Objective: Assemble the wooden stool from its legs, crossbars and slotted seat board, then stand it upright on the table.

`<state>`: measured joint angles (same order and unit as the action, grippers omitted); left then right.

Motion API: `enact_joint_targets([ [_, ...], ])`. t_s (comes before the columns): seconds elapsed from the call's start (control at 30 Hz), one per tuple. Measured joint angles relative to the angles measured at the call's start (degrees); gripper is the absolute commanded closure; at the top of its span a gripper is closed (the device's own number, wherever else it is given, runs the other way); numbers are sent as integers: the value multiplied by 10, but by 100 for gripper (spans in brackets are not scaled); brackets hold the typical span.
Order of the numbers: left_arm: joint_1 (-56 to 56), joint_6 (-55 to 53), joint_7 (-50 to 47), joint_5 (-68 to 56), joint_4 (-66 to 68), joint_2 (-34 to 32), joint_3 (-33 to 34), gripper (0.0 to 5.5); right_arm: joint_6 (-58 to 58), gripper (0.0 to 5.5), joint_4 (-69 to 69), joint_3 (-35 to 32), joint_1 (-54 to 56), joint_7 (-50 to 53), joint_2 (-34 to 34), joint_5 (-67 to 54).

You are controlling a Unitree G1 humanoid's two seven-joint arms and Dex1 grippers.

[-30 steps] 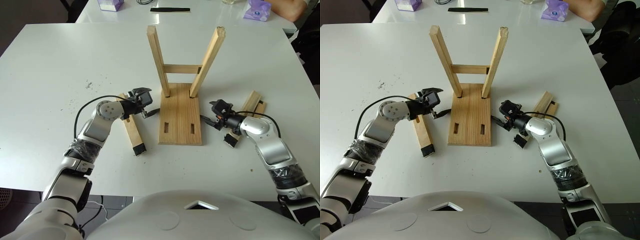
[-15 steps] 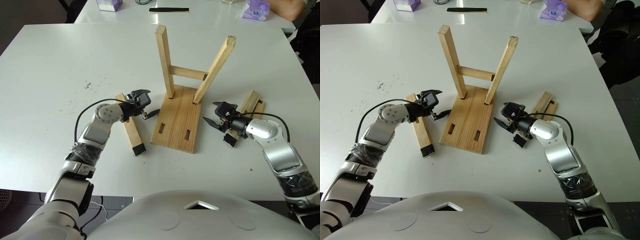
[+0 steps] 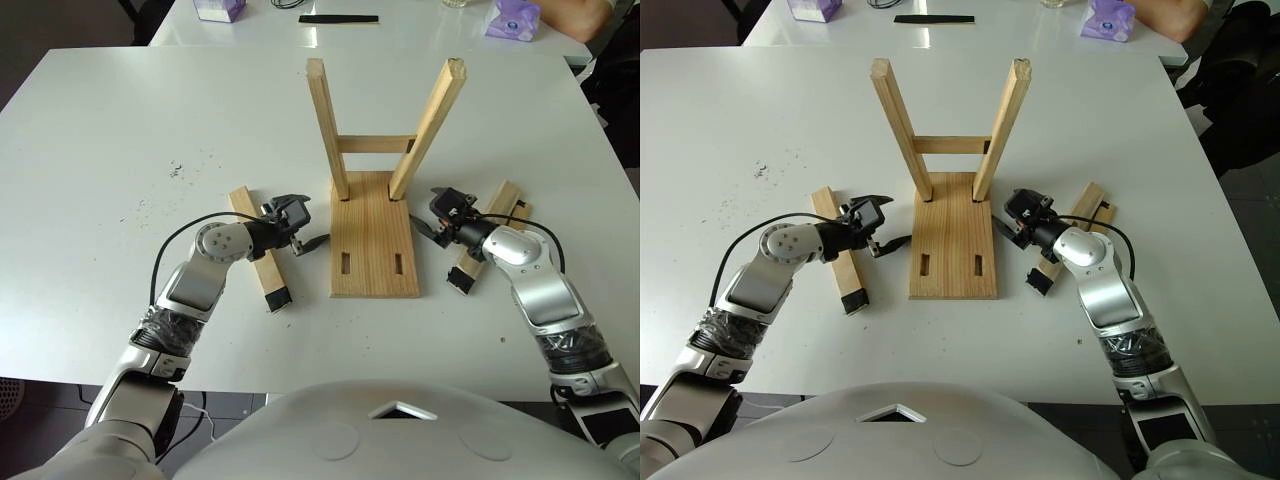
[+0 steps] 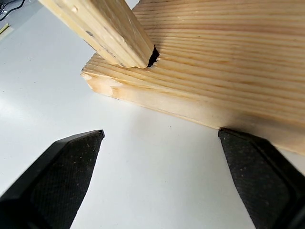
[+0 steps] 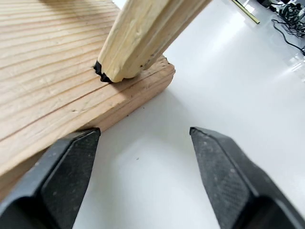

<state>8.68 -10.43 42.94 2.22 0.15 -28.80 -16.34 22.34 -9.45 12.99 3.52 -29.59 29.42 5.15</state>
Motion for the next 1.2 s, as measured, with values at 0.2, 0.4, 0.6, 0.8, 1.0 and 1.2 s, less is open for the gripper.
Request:
enact_joint_targets([
  [0.2,0,-24,0,-8,-14,-3,22,104,10,201,-58,-44,-25,-2,7,-13],
  [0.4,-16,-48,-9,-14,-59,-6,43,104,63,201,-149,-102,-40,7,4,-42],
  [0.6,-78,-72,-41,-14,-112,2,53,104,275,201,-309,-203,-164,55,-50,-86],
  [0.8,-117,-89,-72,-13,-142,18,54,104,493,201,-436,-259,-170,90,-183,-174],
  [1.0,-116,-90,-82,-10,-144,21,54,104,541,201,-453,-249,-179,137,-197,-174],
  [1.2,-136,-90,-94,-8,-154,21,54,100,536,183,-481,-225,-234,148,-145,-164],
])
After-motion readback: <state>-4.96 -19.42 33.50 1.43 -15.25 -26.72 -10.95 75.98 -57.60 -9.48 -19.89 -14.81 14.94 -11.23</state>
